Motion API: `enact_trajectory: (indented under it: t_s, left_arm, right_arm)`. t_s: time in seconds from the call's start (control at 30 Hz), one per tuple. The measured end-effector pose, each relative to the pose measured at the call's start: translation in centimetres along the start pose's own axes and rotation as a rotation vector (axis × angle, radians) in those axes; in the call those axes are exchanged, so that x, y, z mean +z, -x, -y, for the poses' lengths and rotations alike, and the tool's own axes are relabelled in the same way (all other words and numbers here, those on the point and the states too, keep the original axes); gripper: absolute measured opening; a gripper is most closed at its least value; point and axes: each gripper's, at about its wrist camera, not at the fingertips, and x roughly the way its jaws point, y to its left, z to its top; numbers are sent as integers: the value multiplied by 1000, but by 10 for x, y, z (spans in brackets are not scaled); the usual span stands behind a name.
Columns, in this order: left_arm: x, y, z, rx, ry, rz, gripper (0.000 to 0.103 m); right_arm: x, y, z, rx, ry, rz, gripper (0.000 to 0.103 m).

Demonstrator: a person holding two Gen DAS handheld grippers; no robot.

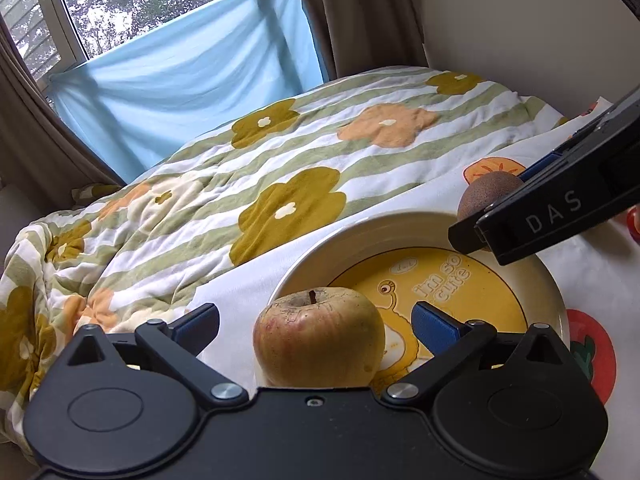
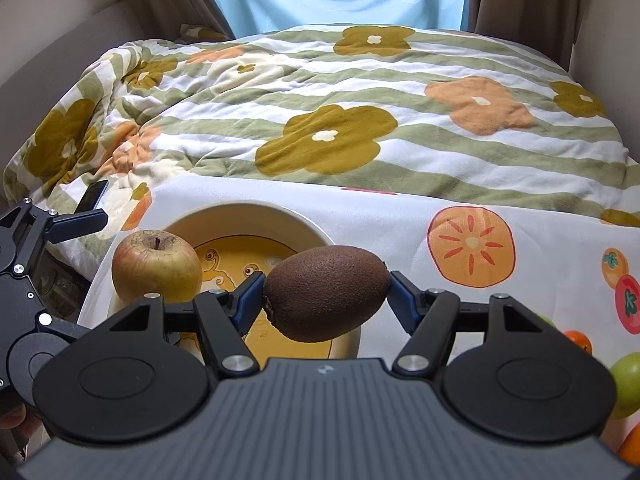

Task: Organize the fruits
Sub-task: 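Open the left tool over the bowl while the right tool releases the kiwi beside it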

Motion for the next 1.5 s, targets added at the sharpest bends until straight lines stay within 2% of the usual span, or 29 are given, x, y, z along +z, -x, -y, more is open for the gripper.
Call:
enact_trajectory:
  t_s: [0.33, 0.73, 0.8, 0.87, 1.17, 1.5]
  left_arm:
    - [-22, 22, 2, -10, 6, -10, 103]
    - [-28, 22, 3, -7, 28, -14, 103]
    - [-27, 23, 4, -5, 29, -12, 103]
    - [-28, 24, 5, -1, 29, -12, 103]
    - [-31, 32, 9, 31, 42, -25, 103]
    - [-19, 63, 21, 75, 104, -2, 103]
  right_arm:
    - [6, -29, -29, 61, 183, 13, 81]
    - [8, -54, -51, 105, 219, 10, 82]
    - [9, -51, -50, 105, 219, 34, 89]
    - [9, -47, -49, 94, 219, 49, 99]
    - [5, -27, -42, 84, 189, 49, 100]
    - [-7, 41, -25, 78, 193, 100, 100]
